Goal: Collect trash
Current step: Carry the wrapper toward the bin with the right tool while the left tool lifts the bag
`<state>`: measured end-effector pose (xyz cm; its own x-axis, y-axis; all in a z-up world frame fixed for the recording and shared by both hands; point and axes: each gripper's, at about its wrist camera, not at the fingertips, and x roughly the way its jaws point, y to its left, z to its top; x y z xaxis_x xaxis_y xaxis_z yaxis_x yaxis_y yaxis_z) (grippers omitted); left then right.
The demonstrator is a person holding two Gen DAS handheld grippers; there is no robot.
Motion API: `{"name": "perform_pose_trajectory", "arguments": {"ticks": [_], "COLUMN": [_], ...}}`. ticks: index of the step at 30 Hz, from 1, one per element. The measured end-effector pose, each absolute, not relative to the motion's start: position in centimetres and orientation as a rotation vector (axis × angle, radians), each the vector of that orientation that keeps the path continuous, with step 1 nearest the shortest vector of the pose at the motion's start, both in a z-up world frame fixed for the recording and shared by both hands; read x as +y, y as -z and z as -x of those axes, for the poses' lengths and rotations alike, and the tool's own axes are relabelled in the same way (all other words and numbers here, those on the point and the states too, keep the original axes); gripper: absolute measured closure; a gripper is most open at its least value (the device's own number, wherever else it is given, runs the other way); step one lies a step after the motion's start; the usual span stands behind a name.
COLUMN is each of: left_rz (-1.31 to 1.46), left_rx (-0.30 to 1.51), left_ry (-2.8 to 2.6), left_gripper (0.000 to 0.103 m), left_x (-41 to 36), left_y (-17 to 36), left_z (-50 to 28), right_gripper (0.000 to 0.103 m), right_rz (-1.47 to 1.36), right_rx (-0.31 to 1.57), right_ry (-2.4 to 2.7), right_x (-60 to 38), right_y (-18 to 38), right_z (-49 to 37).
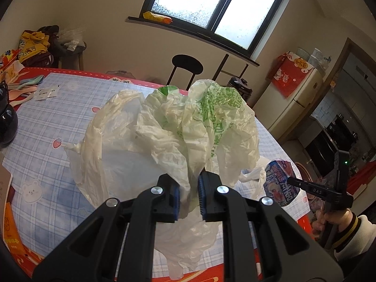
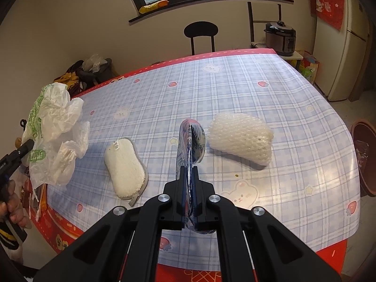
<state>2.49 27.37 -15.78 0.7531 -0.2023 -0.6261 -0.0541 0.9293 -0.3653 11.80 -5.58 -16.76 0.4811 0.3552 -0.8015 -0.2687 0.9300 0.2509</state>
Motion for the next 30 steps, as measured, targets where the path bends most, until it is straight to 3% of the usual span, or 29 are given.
{"name": "perform_pose_trajectory", "arguments": {"ticks": [15,30], "left_rz": [0.301,0.348], "left_rx": [0.749,0.707], "left_ry": [0.119,0.053], "left_gripper": [0.087,0.087], "left_x": [20.5,7.9], "left_y": [15.5,14.4], "left_z": [-5.4,-7.1], "right_gripper": [0.097,0.097], "right_rz": [-0.174,-0.103], "right_rx": [0.947,0.869], "right_ry": [-0.333,-0.117], "right_x": [-14.0,-36.0], "right_y": [16.0,12.1], "right_z": [-11.7,-16.5]}}
